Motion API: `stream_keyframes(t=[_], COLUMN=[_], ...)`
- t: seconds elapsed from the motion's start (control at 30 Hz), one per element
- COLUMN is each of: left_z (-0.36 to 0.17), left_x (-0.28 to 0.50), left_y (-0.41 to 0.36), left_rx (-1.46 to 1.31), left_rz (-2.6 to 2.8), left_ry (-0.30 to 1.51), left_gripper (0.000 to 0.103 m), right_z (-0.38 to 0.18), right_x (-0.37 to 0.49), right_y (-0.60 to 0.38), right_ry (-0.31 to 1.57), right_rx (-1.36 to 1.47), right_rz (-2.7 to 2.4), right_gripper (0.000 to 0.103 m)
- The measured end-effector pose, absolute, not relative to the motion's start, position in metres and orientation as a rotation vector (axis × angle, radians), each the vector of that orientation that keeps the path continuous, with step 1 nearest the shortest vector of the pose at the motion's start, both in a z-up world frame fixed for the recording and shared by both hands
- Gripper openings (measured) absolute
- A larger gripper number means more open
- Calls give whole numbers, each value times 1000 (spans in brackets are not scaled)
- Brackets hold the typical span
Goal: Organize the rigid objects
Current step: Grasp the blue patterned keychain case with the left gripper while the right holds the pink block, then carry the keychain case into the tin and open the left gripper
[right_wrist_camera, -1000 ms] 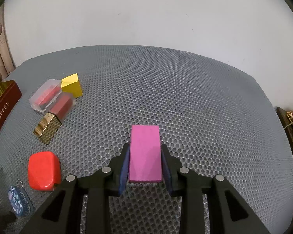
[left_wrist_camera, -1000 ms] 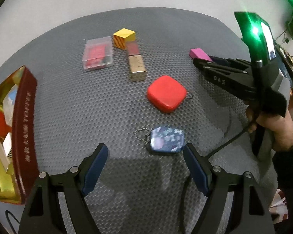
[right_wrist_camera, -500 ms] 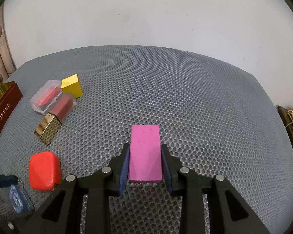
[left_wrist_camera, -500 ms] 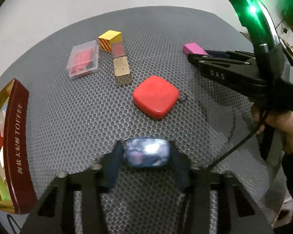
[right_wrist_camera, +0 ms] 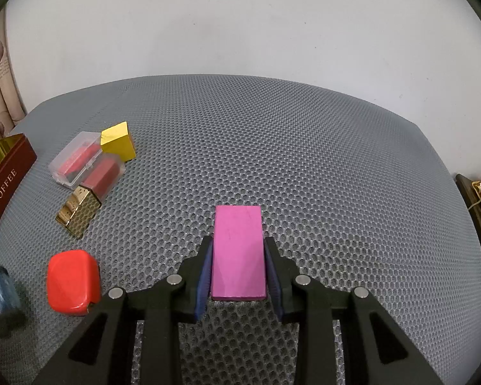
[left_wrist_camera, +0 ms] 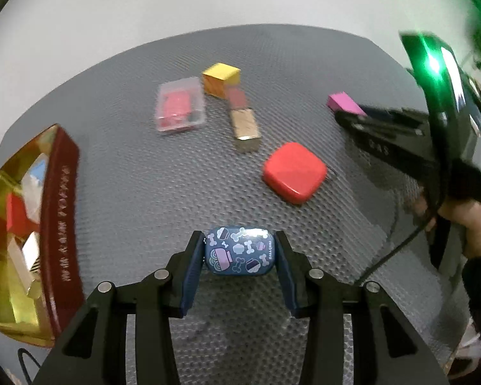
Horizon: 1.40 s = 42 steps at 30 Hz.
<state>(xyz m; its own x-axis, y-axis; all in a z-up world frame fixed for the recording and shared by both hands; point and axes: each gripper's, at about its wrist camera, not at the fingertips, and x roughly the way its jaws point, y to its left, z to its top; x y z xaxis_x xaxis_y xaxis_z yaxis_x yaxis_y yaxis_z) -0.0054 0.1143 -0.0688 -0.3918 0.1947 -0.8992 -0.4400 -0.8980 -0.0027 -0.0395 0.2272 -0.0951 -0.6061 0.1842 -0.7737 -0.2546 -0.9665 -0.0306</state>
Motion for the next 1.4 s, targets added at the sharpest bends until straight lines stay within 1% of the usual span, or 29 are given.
stream_keyframes(t=[0.2, 0.27, 0.43, 0.7, 0.97, 1.07, 1.23, 1.4], left_z=[-54, -45, -30, -4, -14, -22, -35, -46], left_x=[-14, -16, -58, -72, -93, -98, -105, -114], left_y=[93, 72, 18, -47, -94, -109, -124, -136], left_rx=[-1450, -1460, -1467, -1484, -1595, -1637, -1704, -1749], left_rz=[2406, 2430, 2505, 2634, 2664, 2673, 2631, 2638], left_ry=[257, 222, 133, 19, -80, -92, -149, -166], left_gripper=[39, 39, 39, 39, 39, 39, 39, 39], right_z=[-97, -97, -96, -100, -100, -100, -100, -100], right_x=[-36, -37, -36, -40, -39, -38, -38, -38], right_y=[218, 216, 213, 222, 222, 222, 222, 222], right_ry=[85, 80, 96, 99, 102, 103, 103, 104], right_rx=[-1244, -1243, -1244, -1245, -1245, -1245, -1245, -1245], right_rz=[2602, 2601, 2606, 2607, 2607, 2607, 2608, 2608], right_gripper=[32, 32, 32, 32, 32, 32, 32, 32])
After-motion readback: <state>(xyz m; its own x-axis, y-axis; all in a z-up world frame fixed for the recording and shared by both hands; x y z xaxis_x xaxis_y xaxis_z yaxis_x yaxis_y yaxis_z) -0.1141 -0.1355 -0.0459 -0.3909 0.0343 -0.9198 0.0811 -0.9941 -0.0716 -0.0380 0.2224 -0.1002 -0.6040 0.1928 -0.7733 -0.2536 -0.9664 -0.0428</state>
